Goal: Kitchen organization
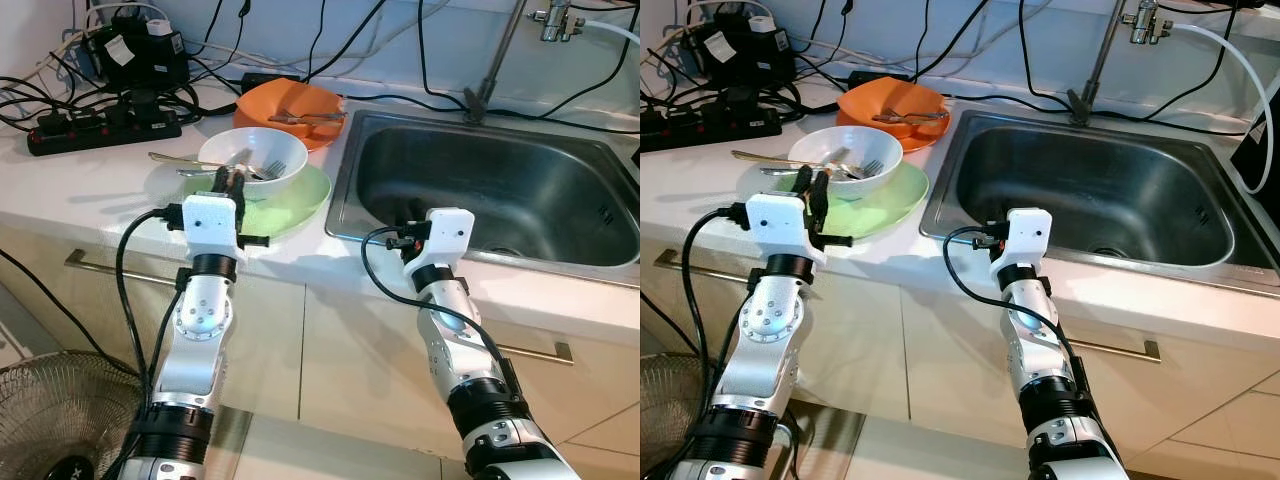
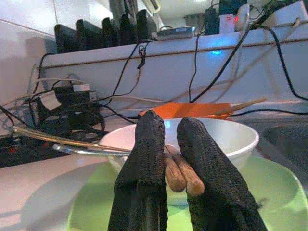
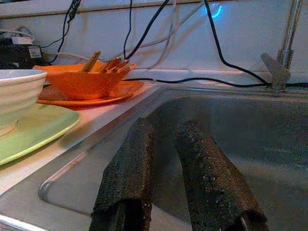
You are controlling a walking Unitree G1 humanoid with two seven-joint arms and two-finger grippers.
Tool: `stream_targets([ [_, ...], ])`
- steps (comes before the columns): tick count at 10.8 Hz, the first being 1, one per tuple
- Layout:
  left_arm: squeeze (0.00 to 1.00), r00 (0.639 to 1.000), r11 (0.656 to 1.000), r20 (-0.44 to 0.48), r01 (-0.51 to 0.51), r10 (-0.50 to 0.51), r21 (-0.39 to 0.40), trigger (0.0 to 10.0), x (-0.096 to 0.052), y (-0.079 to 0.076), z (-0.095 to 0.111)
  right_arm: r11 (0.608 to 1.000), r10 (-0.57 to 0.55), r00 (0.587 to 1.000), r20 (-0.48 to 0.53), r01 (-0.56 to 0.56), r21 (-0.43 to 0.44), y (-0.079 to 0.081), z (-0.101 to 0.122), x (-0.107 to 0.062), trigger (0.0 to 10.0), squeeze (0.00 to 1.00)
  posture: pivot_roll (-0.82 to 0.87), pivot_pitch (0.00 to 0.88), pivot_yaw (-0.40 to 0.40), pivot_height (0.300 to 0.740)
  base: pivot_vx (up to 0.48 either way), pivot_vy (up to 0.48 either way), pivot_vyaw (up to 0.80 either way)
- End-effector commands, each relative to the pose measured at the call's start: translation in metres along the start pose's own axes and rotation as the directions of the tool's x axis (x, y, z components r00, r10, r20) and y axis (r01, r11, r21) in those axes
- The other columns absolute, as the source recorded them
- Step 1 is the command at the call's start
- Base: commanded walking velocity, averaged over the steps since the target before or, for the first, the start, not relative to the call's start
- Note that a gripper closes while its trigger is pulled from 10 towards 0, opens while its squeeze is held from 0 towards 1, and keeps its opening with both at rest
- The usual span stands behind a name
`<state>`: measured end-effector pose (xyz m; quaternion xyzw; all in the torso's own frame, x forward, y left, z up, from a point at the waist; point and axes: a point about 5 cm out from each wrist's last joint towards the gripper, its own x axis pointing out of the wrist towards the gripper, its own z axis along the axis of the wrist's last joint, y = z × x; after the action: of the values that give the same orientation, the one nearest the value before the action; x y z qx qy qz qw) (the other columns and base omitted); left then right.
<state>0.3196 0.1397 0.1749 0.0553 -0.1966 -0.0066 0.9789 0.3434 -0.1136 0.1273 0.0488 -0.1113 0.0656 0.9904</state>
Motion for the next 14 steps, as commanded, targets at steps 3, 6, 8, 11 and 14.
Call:
stream_targets([
  [3,0.0,0.992,0.995,0.094,0.091,-0.087,-0.045,0.0,0.01,-0.018,0.022,1.0,-0.01,1.0,0.013,0.009,0.004,-0.002,0.003,0.002,10.0,0.0,0.21,0.0,-0.037,0.74,0.0,0.0,0.0],
  [6,0.0,0.942,0.958,0.245,0.263,-0.23,-0.113,0.0,0.027,-0.049,0.066,1.0,-0.013,0.999,0.035,0.013,-0.002,-0.002,0.007,0.005,10.0,0.0,0.22,0.0,-0.036,0.74,0.0,0.0,0.0],
  [8,0.0,0.911,0.908,0.268,0.371,-0.315,-0.195,10.0,0.028,-0.066,0.078,0.999,-0.023,0.999,0.048,0.024,-0.032,-0.004,0.01,0.008,10.0,0.69,0.21,0.0,-0.03,0.74,0.0,0.0,0.0],
  [11,0.0,0.879,0.829,0.204,0.474,-0.43,-0.298,10.0,0.02,-0.082,0.067,0.951,0.064,0.989,0.134,-0.019,-0.308,-0.002,0.026,0.015,10.0,1.0,0.21,0.0,-0.024,0.74,0.0,0.0,0.0],
  [14,0.0,0.843,0.785,0.192,0.537,-0.502,-0.308,10.0,0.013,-0.088,0.067,0.929,0.071,0.983,0.168,-0.003,-0.371,0.001,0.03,0.017,10.0,1.0,0.21,0.0,-0.019,0.74,0.0,0.0,0.0],
])
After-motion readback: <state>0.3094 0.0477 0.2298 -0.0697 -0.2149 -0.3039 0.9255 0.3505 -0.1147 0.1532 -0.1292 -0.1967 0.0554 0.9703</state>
